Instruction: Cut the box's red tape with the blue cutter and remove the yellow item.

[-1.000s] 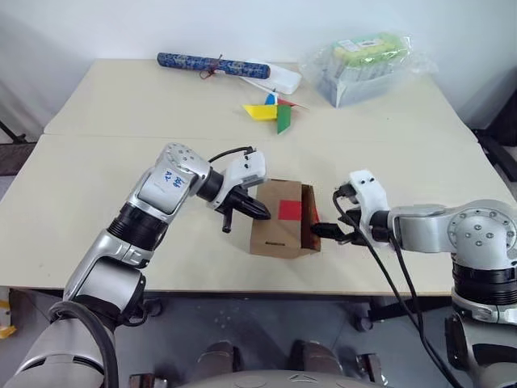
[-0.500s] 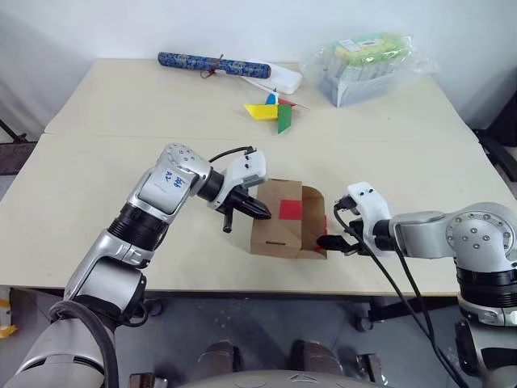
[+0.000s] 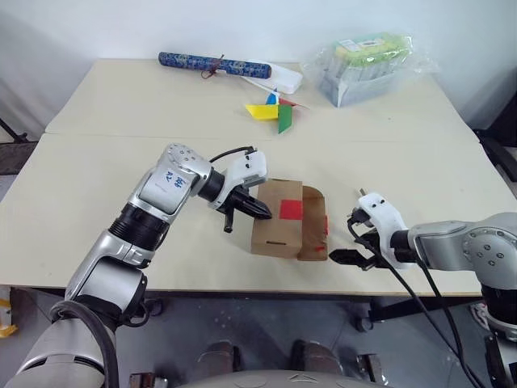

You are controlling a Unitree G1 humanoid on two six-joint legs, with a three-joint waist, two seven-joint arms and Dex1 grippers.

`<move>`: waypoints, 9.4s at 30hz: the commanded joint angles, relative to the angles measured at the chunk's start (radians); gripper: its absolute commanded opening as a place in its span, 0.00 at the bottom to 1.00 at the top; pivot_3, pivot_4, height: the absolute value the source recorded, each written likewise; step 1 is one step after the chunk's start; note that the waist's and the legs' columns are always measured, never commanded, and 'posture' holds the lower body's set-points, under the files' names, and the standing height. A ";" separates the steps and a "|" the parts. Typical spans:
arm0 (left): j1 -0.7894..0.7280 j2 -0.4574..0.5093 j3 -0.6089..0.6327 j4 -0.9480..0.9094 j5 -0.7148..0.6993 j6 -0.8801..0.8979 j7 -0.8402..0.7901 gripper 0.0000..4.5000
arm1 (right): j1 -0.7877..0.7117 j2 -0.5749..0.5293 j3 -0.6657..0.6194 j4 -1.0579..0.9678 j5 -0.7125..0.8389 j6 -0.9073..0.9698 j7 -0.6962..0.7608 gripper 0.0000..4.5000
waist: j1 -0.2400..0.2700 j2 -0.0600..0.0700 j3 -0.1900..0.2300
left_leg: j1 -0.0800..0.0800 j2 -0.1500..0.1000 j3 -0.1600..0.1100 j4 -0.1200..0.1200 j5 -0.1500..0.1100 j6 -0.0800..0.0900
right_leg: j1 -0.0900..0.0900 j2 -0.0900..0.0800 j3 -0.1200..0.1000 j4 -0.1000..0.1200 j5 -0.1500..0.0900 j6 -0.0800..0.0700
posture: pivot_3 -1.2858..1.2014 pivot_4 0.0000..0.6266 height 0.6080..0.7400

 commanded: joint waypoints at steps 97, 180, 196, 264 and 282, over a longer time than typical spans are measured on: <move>0.037 -0.102 0.048 0.166 0.065 -0.069 0.157 0.00 | -0.388 -0.142 0.190 0.101 0.930 -0.362 -0.625 0.00 | -0.001 0.002 0.004 | -0.014 -0.001 0.001 0.001 0.000 0.004 | -0.006 -0.002 -0.003 -0.011 0.002 0.002 | 0.52 0.24 1.00; 0.092 0.066 0.045 0.022 0.002 0.066 0.106 0.00 | -0.299 -0.266 0.288 0.175 0.798 -0.318 -0.572 0.00 | 0.000 -0.002 0.008 | -0.016 -0.001 0.002 0.000 0.000 0.004 | -0.006 0.000 -0.007 -0.013 0.003 0.003 | 0.52 0.24 1.00; 0.056 0.039 0.040 0.109 0.027 0.010 0.093 0.00 | -0.237 -0.186 0.170 0.100 0.499 -0.271 -0.371 0.81 | -0.001 -0.002 0.008 | -0.016 -0.002 0.002 0.000 0.001 0.004 | -0.006 0.000 -0.007 -0.012 0.003 0.003 | 0.52 0.24 1.00; -0.215 0.017 -0.136 0.080 0.077 -0.129 -0.098 1.00 | 0.601 -0.186 -0.729 -0.258 -0.238 -0.919 0.927 1.00 | 0.033 -0.002 0.009 | -0.014 -0.009 0.001 0.002 0.001 0.004 | -0.003 -0.001 -0.005 -0.011 0.004 0.005 | 0.52 0.24 1.00; -0.253 -0.172 -0.172 0.407 0.282 -0.472 -0.070 0.80 | 0.820 -0.087 -0.919 -0.439 -0.200 -0.906 0.808 1.00 | 0.027 -0.002 0.009 | -0.013 -0.010 0.001 0.003 0.001 0.005 | -0.002 -0.001 -0.004 -0.010 0.004 0.005 | 0.52 0.24 1.00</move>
